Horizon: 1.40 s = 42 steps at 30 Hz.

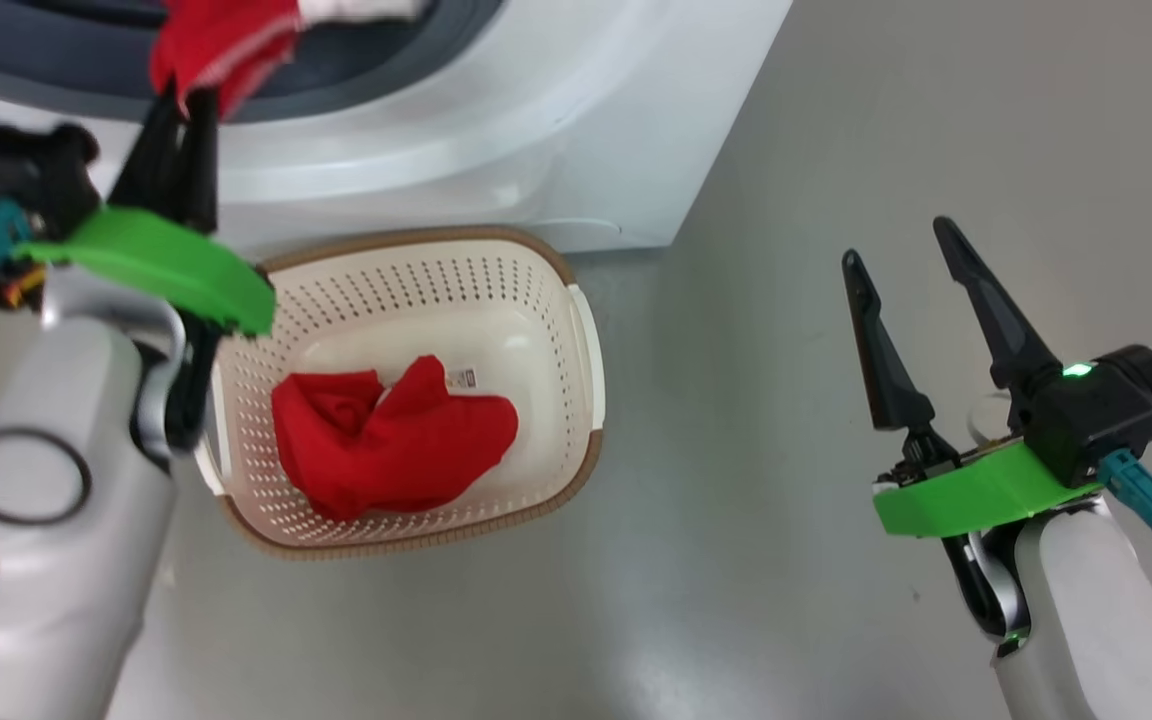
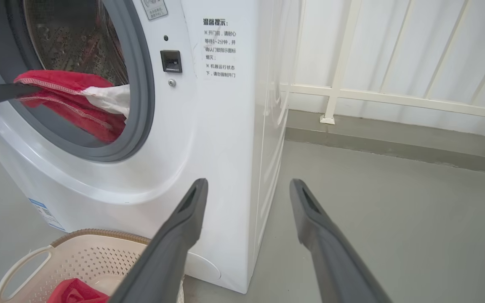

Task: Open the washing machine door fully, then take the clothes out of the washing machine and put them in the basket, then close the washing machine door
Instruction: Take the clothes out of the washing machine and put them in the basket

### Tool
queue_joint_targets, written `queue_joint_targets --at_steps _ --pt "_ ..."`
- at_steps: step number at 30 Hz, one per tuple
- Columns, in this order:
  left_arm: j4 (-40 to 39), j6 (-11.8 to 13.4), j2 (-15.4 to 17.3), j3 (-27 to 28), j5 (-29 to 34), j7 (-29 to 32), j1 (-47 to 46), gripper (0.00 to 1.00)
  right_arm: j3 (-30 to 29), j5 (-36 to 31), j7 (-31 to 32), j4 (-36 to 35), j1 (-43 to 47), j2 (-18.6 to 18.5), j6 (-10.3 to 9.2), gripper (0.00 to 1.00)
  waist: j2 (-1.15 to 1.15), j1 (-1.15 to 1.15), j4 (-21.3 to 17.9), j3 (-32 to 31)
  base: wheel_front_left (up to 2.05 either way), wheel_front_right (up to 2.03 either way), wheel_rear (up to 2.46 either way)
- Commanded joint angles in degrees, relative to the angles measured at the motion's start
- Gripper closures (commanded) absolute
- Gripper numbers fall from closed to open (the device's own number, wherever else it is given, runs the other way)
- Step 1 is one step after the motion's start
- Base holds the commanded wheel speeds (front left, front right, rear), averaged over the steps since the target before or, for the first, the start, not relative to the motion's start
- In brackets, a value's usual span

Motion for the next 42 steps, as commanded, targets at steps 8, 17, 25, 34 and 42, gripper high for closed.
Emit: queue_joint_targets --at_steps 8,17,25,34,42 --pt "-11.8 2.0 2.4 4.2 1.6 -0.7 11.2 1.00 1.5 0.4 -0.3 -0.3 2.5 0.1 0.26 0.00 0.00 0.00 0.9 -5.6 0.00 0.00 0.00" --pt "-22.8 3.5 2.6 6.8 1.1 -0.7 23.7 1.00 0.9 0.2 -0.3 0.4 5.0 0.1 0.26 0.00 0.00 0.00 1.7 -10.5 0.00 0.00 0.00" --pt "-30.5 6.2 1.6 7.3 2.0 -0.7 33.1 1.00 0.8 0.4 -0.3 0.4 6.1 0.1 0.26 0.00 0.00 0.00 1.5 -13.0 0.00 0.00 0.00" --pt "-36.8 7.7 -0.6 9.0 2.8 -0.7 40.8 1.00 0.4 0.8 -0.3 0.3 6.8 0.1 0.26 0.00 0.00 0.00 0.8 -14.4 0.00 0.00 0.00" --pt "-40.7 8.8 -1.8 8.8 3.5 -0.7 44.8 1.00 0.5 1.2 -0.3 0.3 7.4 0.1 0.26 0.00 0.00 0.00 0.3 -15.2 0.00 0.00 0.00"
